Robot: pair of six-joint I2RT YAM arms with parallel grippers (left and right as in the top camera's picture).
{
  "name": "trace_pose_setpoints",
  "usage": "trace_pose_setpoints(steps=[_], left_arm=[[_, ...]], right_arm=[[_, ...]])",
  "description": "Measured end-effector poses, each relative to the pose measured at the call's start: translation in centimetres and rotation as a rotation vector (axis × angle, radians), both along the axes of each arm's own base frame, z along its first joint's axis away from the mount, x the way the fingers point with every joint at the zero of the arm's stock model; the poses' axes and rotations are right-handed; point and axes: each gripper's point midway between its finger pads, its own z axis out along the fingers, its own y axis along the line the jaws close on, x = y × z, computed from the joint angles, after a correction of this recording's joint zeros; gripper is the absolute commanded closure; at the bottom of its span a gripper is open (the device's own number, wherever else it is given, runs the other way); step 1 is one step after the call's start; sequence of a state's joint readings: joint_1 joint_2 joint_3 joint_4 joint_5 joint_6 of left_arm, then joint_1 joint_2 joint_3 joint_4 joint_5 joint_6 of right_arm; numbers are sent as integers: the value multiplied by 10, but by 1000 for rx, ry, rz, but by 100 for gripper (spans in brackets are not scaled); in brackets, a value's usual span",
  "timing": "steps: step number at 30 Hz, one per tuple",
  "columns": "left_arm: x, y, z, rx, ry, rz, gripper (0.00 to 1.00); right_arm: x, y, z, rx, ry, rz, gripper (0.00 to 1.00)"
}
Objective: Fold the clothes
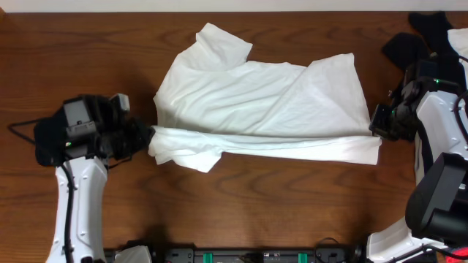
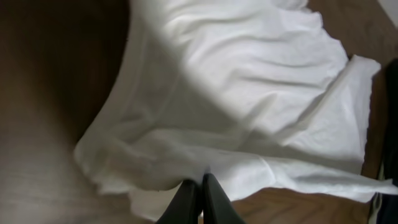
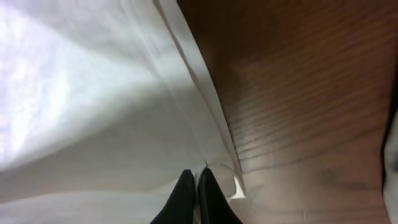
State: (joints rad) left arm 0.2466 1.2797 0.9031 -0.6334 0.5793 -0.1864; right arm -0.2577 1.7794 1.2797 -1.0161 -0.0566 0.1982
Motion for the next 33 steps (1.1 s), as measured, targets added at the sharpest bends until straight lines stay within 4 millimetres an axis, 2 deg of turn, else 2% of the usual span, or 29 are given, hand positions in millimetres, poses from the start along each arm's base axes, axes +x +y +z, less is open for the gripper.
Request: trace_pose_setpoints(steps=[5,15,25,33], left_arm=[[18,-11,9,19,-89,-46,94],[36,2,14,66,-141,21,94],[63,-11,-12,74,-141,-20,94],[80,-10,-22,70,-166,-8,94]], right_arm=[[8,-2,1,-9,-33,-3,99],[28,-7,3,-29,-115,-6,99],[39,-10,6,-38,-159,-21,99],[51,-13,7,-49,-205,-22,99]])
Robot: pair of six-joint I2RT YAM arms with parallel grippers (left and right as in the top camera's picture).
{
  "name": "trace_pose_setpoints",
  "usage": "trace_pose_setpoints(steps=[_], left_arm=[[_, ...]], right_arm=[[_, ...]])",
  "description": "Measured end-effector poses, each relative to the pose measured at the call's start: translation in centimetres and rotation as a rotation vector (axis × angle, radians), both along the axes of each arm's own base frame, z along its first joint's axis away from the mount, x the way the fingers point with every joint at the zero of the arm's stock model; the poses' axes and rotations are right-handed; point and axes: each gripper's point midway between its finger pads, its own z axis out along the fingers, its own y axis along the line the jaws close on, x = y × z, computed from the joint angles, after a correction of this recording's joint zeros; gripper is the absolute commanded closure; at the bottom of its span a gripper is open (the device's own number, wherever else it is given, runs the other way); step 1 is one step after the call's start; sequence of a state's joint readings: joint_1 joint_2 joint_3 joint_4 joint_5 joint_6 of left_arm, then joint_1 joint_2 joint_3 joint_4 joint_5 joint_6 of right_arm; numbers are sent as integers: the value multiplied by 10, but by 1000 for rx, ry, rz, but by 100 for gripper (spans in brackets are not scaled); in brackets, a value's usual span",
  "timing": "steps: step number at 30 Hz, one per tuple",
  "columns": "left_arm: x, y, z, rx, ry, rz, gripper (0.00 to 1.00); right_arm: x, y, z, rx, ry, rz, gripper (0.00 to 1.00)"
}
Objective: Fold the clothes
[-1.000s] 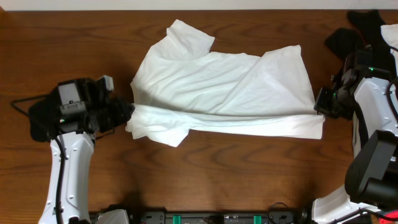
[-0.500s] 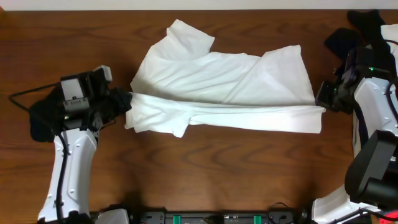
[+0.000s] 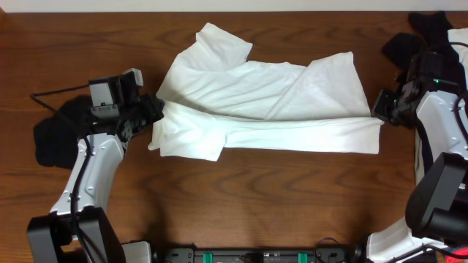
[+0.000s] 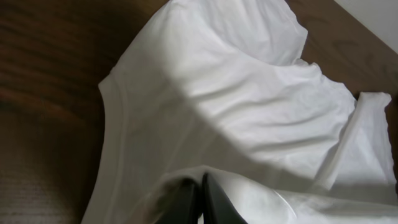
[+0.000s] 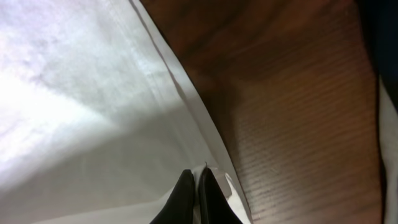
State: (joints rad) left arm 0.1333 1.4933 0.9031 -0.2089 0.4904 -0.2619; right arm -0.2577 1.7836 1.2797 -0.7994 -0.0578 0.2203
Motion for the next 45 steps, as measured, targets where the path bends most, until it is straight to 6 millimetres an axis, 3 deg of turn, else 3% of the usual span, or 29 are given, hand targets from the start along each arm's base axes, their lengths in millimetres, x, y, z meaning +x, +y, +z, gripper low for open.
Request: trace_pose_setpoints(steps=[11,21,30,45], left_arm=[[4,1,-27,-8,58,1,94],[9,1,-33,-7,53,1,94],[9,6,-34,19,57,20,94],[10,-4,-39,89,63,16,94]], right_arm=[[10,7,-28,8,27,23,99],[31,24,-31,-5,-29,76,99],[36,19,-30,-30,-48,58,99],[43,13,-28,-55,-80,32,96]])
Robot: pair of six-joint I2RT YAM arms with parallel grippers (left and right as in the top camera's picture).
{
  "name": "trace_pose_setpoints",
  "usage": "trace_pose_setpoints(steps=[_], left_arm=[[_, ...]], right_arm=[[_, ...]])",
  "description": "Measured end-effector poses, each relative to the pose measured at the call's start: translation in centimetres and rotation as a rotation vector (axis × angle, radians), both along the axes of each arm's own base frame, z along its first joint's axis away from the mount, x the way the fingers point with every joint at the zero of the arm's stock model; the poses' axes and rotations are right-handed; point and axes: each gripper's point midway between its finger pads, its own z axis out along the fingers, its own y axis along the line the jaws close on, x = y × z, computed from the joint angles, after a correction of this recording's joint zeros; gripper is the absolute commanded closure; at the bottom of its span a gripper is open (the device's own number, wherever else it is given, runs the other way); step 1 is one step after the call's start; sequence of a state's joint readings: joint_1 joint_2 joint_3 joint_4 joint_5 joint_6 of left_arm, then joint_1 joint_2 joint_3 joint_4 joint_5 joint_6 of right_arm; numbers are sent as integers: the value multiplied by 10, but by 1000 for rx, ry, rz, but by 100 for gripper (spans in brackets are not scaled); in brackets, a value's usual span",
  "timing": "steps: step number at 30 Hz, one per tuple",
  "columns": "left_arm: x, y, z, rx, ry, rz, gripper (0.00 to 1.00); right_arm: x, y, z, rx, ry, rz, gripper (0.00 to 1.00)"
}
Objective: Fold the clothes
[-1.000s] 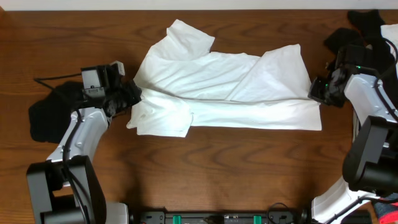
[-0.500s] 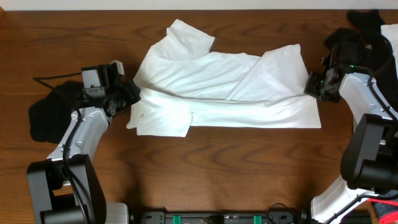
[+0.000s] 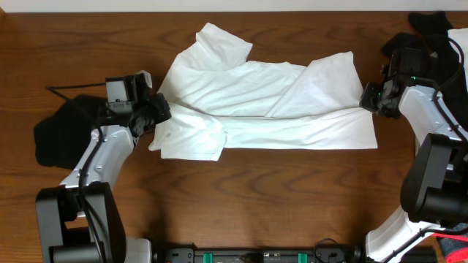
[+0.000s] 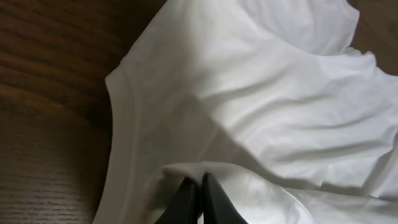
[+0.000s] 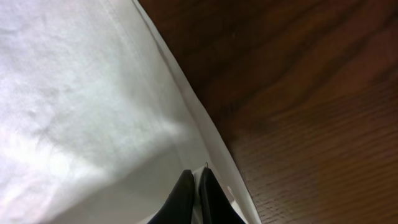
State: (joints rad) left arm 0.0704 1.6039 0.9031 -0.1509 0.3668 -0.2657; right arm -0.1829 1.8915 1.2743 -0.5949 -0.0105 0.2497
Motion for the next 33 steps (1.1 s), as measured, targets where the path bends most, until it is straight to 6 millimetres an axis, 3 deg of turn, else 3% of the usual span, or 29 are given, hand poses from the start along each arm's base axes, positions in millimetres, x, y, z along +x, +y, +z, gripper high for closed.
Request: trace_pose_setpoints(steps=[22,26,29,33], left_arm=[[6,9,1,51,-21,33,94],[6,10,1,56,-22,37,94],[6,11,1,59,-22,40,94],[6,12,1,67,-21,45,94]], right_arm=[[7,-2,0,-7,-39,-7,89],[9,-2,1,-8,-44,-8,83],[10,-2,1,-8,-50,-12,73],[11,-2,2,-8,-54,-10,71]])
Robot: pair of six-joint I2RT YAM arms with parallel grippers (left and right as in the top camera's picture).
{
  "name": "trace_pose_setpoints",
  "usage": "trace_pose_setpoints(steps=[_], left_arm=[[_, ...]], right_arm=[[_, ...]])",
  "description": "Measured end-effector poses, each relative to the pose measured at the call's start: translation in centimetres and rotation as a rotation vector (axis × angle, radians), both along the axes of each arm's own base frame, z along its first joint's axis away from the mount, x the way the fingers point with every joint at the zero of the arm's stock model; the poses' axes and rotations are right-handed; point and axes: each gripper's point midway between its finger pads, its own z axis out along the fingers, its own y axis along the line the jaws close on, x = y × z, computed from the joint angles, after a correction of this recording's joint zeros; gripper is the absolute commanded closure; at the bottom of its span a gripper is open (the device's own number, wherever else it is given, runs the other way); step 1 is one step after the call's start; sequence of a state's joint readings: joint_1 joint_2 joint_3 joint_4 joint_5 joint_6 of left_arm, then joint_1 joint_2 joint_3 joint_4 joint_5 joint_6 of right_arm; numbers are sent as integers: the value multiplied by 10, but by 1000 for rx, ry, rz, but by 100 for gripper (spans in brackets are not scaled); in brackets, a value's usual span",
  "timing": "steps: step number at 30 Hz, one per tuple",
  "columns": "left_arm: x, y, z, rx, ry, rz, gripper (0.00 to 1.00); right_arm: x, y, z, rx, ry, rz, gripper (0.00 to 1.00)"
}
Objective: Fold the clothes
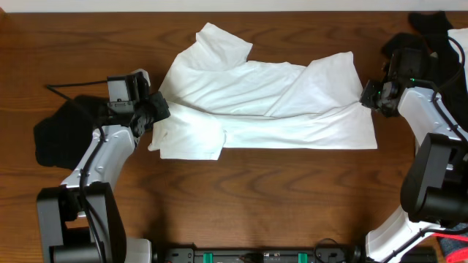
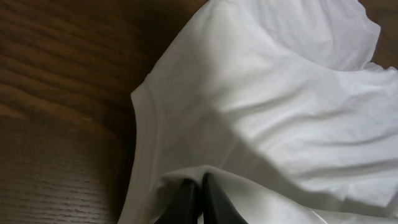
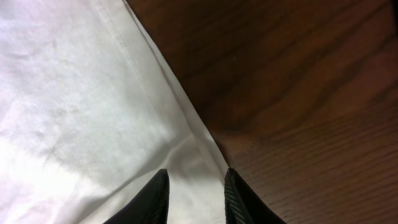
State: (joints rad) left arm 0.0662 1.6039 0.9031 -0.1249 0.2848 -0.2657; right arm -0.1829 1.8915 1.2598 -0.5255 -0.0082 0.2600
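A white T-shirt (image 1: 263,102) lies spread across the wooden table, its near long edge folded up over its middle. My left gripper (image 1: 155,110) is at the shirt's left end, shut on the folded edge; in the left wrist view the cloth (image 2: 280,106) wraps over the closed fingertips of that gripper (image 2: 200,185). My right gripper (image 1: 367,98) is at the shirt's right end. It stands open there, and its two fingers straddle the shirt's hem corner (image 3: 196,155) in the right wrist view, where the gripper (image 3: 194,190) holds nothing.
A dark garment (image 1: 55,139) lies left of my left arm with a black cable (image 1: 73,88) running to it. More dark clothes (image 1: 420,33) and something white (image 1: 459,40) sit at the far right corner. A rail (image 1: 248,256) lines the near table edge.
My right gripper has opened and let go of the shirt's right hem corner, which now lies flat. My left gripper stays shut on the left fold, and the shirt has hardly shifted.
Both grippers first held the ends of the shirt's near fold, stretched between them toward the table's front. They then stood farther back with the fold over the shirt's middle. The fold lay flat there, and now the right end is released.
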Motion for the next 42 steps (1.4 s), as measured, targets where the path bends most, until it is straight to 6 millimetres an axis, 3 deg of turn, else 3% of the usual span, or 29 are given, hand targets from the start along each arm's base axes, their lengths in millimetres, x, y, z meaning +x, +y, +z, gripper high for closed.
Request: trace_pose_setpoints(steps=[5,12,16,24,31,37,42], left_arm=[[0,0,0,0,0,0,93],[0,0,0,1,2,0,93],[-1,0,-1,0,5,0,93],[-5,0,-4,0,27,4,61],[-10,0,-9,-2,54,2,59],[-50,-8,-30,-39,244,-13,59],[-107,-14,-46,-69,489,-19,59]], right_arm=[[-1,0,0,1,5,0,71],[-19,8,-8,32,81,22,93],[-28,12,-14,51,113,31,96],[-52,18,-46,72,166,34,96],[-50,19,-48,74,140,37,95],[-51,19,-50,75,145,37,95],[-52,20,-50,78,149,37,94]])
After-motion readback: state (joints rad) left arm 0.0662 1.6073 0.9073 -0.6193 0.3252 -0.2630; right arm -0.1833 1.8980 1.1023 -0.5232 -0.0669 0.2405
